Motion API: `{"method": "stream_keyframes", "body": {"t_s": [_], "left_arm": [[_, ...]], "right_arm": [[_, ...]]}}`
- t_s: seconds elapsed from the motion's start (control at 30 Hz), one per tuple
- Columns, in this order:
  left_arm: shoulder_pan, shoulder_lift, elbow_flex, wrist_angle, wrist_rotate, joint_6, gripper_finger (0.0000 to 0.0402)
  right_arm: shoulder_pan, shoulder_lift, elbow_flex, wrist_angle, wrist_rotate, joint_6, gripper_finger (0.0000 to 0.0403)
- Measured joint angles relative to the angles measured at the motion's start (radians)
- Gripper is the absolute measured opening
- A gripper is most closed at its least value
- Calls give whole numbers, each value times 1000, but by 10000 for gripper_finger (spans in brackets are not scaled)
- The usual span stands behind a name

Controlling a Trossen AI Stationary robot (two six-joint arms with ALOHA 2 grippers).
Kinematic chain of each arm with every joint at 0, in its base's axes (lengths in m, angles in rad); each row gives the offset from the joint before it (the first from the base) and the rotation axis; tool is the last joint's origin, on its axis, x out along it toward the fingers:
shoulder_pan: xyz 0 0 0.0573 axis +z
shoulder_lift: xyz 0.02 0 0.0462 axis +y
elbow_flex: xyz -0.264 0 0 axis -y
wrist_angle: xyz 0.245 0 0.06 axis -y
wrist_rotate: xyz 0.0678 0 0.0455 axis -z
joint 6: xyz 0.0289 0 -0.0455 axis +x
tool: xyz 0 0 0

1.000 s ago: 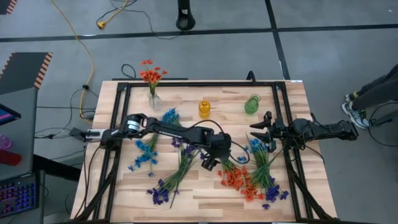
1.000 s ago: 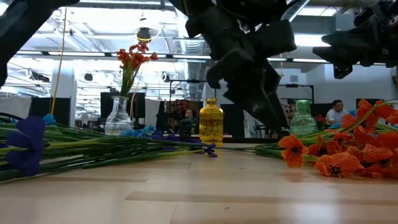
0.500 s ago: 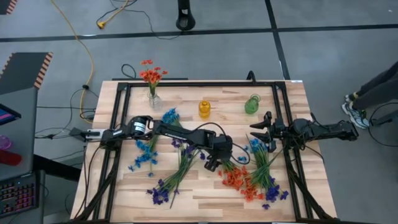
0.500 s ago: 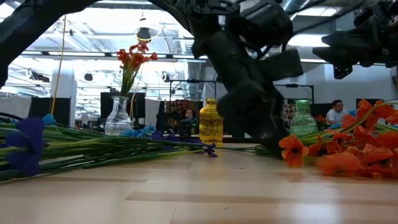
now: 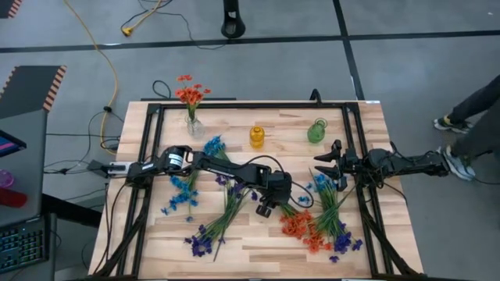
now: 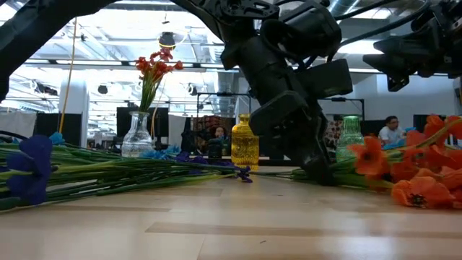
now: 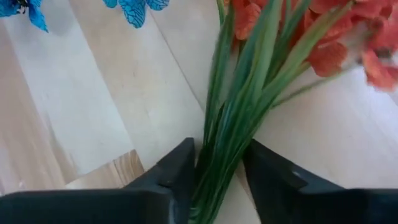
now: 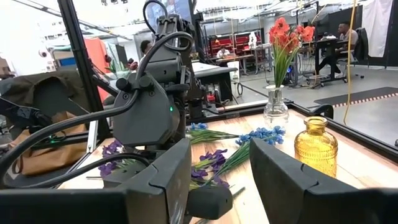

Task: Sort flowers into vase by color
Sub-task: Put the left orange flower into the transparent vase

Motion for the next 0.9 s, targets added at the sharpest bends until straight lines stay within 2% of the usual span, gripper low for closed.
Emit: {"method": "stream_keyframes", "body": {"t_s": [0.2, 0.4, 0.9], "left_arm": [[0, -2, -1, -2, -8, 0, 52], [7, -13, 15, -40, -24, 0, 11], [47, -52, 155, -301, -22, 34, 4]], "right_arm": [[0, 0, 0, 1, 0, 0, 191], [0, 0, 0, 3, 0, 0, 191], [0, 0, 0, 5, 0, -1, 191]]}}
